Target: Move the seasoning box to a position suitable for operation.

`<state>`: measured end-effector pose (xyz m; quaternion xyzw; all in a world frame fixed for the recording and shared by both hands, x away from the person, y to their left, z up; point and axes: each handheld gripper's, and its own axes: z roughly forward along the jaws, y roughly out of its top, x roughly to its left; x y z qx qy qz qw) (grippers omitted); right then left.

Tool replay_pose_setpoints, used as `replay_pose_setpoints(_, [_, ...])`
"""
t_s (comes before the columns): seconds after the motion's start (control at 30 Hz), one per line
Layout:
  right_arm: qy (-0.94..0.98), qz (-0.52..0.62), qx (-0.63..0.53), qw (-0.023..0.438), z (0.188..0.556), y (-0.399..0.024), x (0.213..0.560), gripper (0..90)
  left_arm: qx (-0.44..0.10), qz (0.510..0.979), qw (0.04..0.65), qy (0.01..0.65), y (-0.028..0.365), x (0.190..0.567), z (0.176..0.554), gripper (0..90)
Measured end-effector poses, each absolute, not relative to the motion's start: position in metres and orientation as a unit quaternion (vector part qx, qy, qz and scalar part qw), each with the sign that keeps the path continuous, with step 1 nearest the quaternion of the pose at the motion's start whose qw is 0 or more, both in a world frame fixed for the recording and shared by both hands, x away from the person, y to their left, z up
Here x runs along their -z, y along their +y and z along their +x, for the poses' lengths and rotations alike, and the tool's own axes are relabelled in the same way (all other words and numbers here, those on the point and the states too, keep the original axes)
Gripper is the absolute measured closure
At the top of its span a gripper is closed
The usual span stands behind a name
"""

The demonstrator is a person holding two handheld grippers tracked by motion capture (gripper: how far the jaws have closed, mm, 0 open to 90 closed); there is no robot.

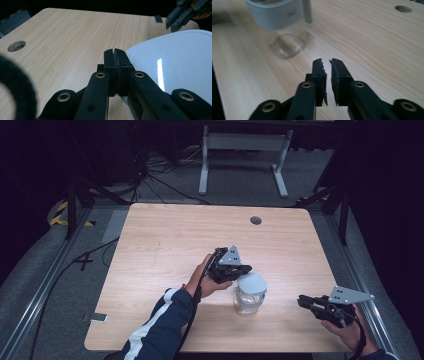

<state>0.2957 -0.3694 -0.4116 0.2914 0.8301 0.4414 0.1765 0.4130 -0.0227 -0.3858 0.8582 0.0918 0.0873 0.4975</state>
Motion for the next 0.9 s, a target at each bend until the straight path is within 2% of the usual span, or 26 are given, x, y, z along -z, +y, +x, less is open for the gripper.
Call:
replay_pose_setpoints(0.03, [0.837,0.281,-0.438,0.170,0.296,-0.363,0.410,88.6,-0.091,0.859,0.495,0.090,-0.023,0.386,0.414,88.3])
replay_pose_setpoints(0.1, [0.850,0.259,-0.433,0.153,0.297,-0.346,0.405,89.3,-0.084,0.859,0.497,0.093,-0.023,0.387,0.414,88.3])
replay_pose_setpoints(0.47, [0.866,0.203,-0.432,0.150,0.310,-0.280,0.376,89.4,-0.086,0.863,0.490,0.090,-0.027,0.392,0.417,86.5])
replay_pose_setpoints(0.9, [0.860,0.190,-0.446,0.160,0.315,-0.264,0.363,89.5,-0.098,0.864,0.484,0.095,-0.019,0.389,0.415,84.7])
